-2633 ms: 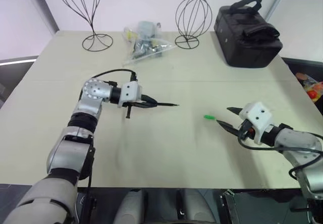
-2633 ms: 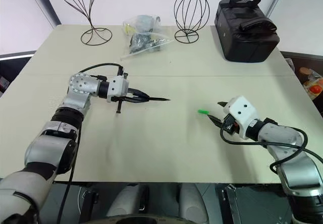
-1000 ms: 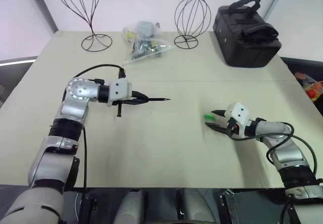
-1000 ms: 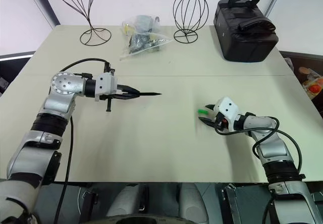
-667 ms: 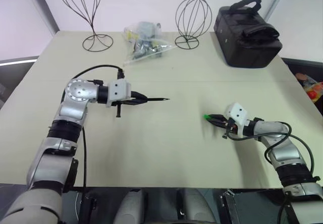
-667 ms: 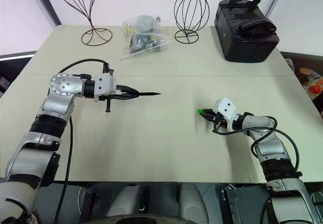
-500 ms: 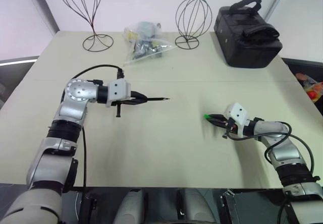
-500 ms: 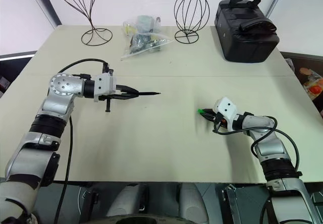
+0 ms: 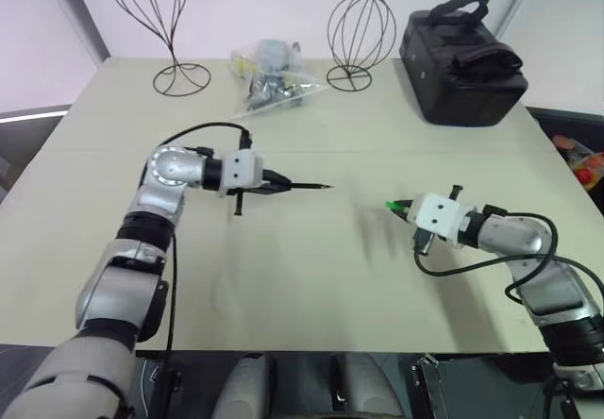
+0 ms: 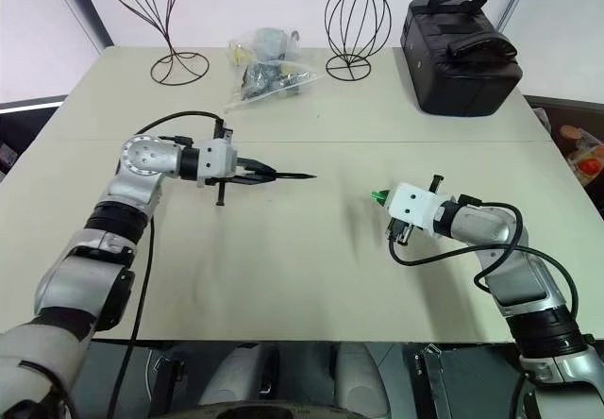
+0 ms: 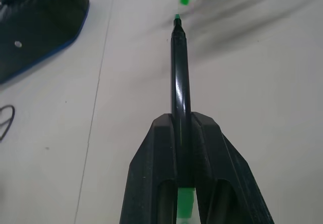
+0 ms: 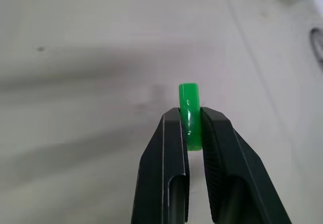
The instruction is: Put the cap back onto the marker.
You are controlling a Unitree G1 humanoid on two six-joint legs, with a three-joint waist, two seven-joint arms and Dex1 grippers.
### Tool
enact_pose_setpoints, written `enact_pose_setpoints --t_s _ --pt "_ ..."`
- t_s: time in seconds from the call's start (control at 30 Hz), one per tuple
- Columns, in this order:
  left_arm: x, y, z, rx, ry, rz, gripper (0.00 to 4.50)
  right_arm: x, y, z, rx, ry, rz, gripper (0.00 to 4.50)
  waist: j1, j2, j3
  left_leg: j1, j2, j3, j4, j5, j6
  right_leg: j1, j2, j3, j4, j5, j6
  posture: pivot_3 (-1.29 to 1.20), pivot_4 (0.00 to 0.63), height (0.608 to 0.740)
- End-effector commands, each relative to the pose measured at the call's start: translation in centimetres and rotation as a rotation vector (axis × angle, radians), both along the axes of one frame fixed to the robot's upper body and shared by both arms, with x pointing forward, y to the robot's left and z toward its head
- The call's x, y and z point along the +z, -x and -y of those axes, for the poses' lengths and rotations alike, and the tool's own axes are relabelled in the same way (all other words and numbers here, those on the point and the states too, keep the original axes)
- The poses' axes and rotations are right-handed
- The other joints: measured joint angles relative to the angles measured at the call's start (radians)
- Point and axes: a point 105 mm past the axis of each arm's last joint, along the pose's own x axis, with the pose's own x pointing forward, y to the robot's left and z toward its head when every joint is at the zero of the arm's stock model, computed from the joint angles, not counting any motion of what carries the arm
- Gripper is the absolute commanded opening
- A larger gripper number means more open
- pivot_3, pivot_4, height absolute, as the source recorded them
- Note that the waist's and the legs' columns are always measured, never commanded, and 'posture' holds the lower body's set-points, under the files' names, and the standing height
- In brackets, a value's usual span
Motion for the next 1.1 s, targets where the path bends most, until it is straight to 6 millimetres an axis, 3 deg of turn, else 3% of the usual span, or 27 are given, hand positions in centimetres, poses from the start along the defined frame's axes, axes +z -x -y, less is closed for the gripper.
enact_pose_setpoints --t_s 0.03,0.43,1.1 --pt "1.3 0.0 1.1 -0.051 0.002 0.113 0.0 2.2 0.5 -1.3 0.029 0.064 0.098 0.06 0.001 0.0 0.0 -0.001 0.0 0.0 0.0 0.0 0.0 -0.001 0.0 0.0 0.0 0.0 0.0 0.0 0.15 0.74" --pt "1.8 -0.1 2.8 -0.101 -0.011 0.246 0.0 3.1 1.1 -2.6 0.05 0.079 0.104 0.06 0.0 0.0 0.0 -0.001 0.0 0.0 0.0 0.0 0.0 -0.001 0.0 0.0 0.0 0.0 0.0 0.0 0.15 0.74" --pt "1.6 -0.2 3.3 -0.102 -0.008 0.274 0.0 4.5 2.3 -5.4 0.149 0.086 0.129 0.06 0.0 0.0 0.0 -0.001 0.0 0.0 0.0 0.0 0.0 -0.001 0.0 0.0 0.0 0.0 0.0 0.0 0.15 0.74"
